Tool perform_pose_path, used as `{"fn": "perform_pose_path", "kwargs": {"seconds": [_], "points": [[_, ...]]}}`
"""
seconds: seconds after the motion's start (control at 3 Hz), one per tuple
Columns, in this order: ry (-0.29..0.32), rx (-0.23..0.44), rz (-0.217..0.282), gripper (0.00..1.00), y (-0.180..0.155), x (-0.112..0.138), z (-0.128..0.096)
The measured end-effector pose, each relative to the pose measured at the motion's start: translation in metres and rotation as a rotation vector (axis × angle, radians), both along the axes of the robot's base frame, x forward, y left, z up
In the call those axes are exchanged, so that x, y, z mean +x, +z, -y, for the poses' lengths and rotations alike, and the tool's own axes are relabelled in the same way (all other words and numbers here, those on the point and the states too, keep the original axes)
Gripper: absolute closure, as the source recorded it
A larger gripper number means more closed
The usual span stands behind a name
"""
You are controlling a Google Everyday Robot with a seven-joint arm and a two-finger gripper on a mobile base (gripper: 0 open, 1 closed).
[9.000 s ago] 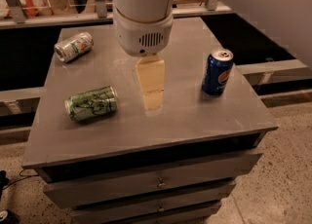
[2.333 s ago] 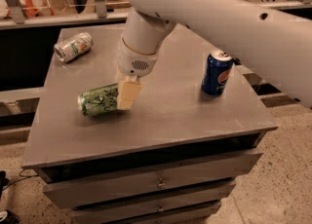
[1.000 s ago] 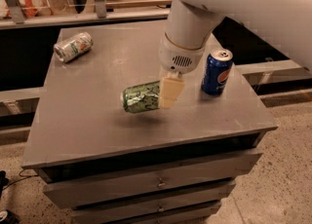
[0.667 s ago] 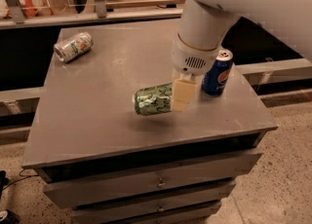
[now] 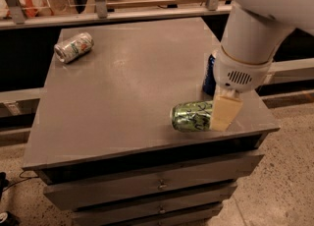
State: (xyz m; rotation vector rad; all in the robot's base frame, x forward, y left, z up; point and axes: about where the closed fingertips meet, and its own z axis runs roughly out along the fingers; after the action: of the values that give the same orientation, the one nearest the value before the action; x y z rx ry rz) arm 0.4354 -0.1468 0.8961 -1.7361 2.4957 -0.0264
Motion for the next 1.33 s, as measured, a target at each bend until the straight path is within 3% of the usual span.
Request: {"fn": "perform_pose_path", "kwargs": {"seconds": [0.33, 0.67, 1.0, 1.33], "points": [[-0.094, -0.040, -0.013, 1.00, -0.002, -0.017, 0.026], [-0.176, 0.007, 0.016, 1.00, -0.010, -0.030, 0.043], [-0.246, 0.098, 0.114, 1.00, -0.018, -0.019, 0.049], [-0.268, 0.159, 0.203, 1.00, -0.015, -0.002, 0.052]]}}
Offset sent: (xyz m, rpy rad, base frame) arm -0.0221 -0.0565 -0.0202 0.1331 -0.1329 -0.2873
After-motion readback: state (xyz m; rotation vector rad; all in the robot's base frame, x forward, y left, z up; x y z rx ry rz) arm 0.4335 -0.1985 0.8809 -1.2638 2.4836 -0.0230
